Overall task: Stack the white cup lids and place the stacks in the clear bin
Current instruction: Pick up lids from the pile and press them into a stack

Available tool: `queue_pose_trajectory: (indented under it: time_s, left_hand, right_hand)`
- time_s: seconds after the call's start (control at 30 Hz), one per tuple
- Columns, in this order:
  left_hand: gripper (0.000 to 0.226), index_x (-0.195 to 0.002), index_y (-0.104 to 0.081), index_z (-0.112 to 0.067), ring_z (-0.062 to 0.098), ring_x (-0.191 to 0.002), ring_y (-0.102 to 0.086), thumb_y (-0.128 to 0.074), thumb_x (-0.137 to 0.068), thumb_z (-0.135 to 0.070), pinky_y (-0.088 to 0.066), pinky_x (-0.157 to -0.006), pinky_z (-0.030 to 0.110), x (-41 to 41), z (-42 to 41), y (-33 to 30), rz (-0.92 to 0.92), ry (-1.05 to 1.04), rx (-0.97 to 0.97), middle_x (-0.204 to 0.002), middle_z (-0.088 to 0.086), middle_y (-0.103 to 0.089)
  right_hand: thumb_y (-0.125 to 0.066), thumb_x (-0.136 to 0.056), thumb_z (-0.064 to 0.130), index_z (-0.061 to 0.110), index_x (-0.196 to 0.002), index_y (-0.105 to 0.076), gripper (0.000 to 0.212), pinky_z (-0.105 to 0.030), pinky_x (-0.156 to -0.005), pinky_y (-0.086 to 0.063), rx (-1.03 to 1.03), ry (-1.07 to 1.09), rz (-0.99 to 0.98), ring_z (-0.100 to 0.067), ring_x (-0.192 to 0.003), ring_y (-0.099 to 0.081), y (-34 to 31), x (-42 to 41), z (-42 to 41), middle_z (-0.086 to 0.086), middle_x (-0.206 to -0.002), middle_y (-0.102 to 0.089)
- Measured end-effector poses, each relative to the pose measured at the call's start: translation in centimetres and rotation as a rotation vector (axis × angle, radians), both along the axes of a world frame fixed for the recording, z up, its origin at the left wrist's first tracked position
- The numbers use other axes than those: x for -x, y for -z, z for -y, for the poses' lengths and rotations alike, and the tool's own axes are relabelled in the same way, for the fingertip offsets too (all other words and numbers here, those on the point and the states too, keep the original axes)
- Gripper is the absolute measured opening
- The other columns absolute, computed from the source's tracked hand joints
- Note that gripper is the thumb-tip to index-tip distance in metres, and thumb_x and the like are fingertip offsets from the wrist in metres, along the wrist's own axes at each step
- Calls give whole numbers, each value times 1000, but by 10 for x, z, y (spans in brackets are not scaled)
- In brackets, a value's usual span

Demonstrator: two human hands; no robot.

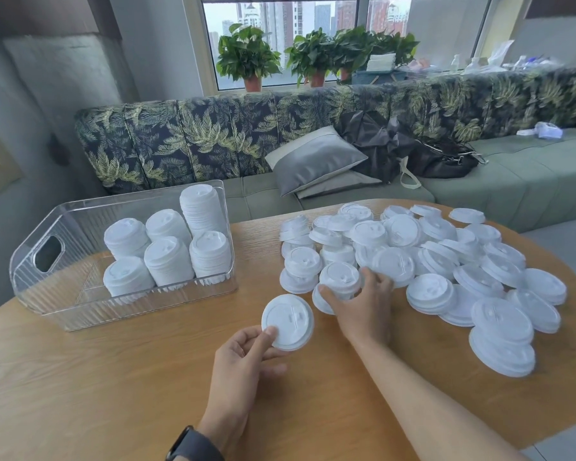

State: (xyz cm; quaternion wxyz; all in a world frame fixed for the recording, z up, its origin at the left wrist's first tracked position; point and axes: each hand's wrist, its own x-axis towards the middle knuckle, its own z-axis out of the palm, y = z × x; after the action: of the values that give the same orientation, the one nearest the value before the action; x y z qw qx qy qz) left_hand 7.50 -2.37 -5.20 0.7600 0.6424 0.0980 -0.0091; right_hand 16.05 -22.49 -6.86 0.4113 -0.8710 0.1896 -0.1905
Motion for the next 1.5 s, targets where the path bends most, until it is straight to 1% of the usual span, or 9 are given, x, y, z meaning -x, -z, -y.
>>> queue_pose_trajectory:
  time_s: [0.17, 0.4, 0.53, 0.63, 0.73, 0.8, 1.07, 1.27, 1.5]
  left_hand:
    - [27, -111, -70, 0, 31, -91, -76, -72, -96, -22, -63, -69, 37, 1, 0, 0, -2, -6, -4, -95, 15, -79]
    - [26, -110, -70, 0, 24, -84, -76, -71, -96, -21, -63, -75, 43, 3, 0, 0, 1, -34, 15, -91, 12, -79]
    - [24, -110, -70, 0, 24, -83, -76, -71, -97, -21, -63, -76, 41, 7, 1, -2, 8, -39, 16, -90, 13, -79]
    - [26, -111, -70, 0, 24, -83, -76, -71, -97, -22, -62, -78, 40, 12, 1, -1, 7, -51, 27, -94, 18, -78]
    - [25, -111, -69, -1, 24, -84, -77, -71, -97, -22, -62, -78, 39, 20, 0, -2, 0, -55, 33, -94, 18, -79]
    - [26, -111, -69, -1, 24, -83, -77, -71, -97, -22, -62, -78, 38, 27, 0, -4, -2, -54, 37, -94, 18, -79]
    - [26, -114, -69, -3, 23, -84, -77, -67, -99, -25, -63, -72, 33, 61, -3, -9, -4, -9, 18, -95, 15, -80]
    - [30, -117, -70, -3, 28, -91, -76, -66, -100, -27, -61, -77, 35, 76, -5, -9, -12, -4, 33, -99, 16, -79]
    - [25, -116, -72, -6, 26, -99, -77, -65, -100, -26, -63, -83, 38, 79, -4, -11, -4, 2, 44, -104, 11, -80]
  right_hand:
    - [-86, -71, 57, 15, -137, -55, 83, -40, -95, -50, 28, -12, 8, -29, -122, -54, 0, -2, 0, -7, -136, -41]
    - [-91, -73, 41, 26, -147, -47, 87, -40, -108, -46, -193, -43, 177, -22, -130, -50, 3, 20, 2, -3, -141, -46]
    - [-93, -72, 17, 28, -144, -49, 85, -46, -108, -50, -336, -55, 328, -15, -130, -54, 6, 43, 2, 10, -138, -54]
    - [-91, -73, 5, 33, -140, -51, 82, -36, -101, -56, -483, -82, 358, 4, -118, -62, 4, 64, 0, 32, -126, -60]
    - [-90, -75, 3, 34, -138, -50, 81, -22, -90, -57, -586, -131, 322, 1, -109, -69, 2, 85, -1, 15, -126, -68]
    - [-89, -74, 2, 34, -138, -50, 81, -24, -89, -57, -619, -176, 284, -3, -107, -71, 3, 98, -2, 8, -123, -72]
    - [-90, -72, 3, 34, -140, -52, 83, -36, -96, -59, -601, -385, 66, -7, -103, -72, -4, 138, -3, 12, -116, -74]
    - [-89, -73, 1, 38, -140, -51, 85, -22, -84, -57, -644, -511, -46, -7, -105, -72, -13, 151, -1, 8, -118, -75]
    - [-88, -74, 0, 35, -144, -50, 87, -25, -89, -57, -635, -563, -78, -8, -109, -71, -16, 154, -1, 10, -119, -75]
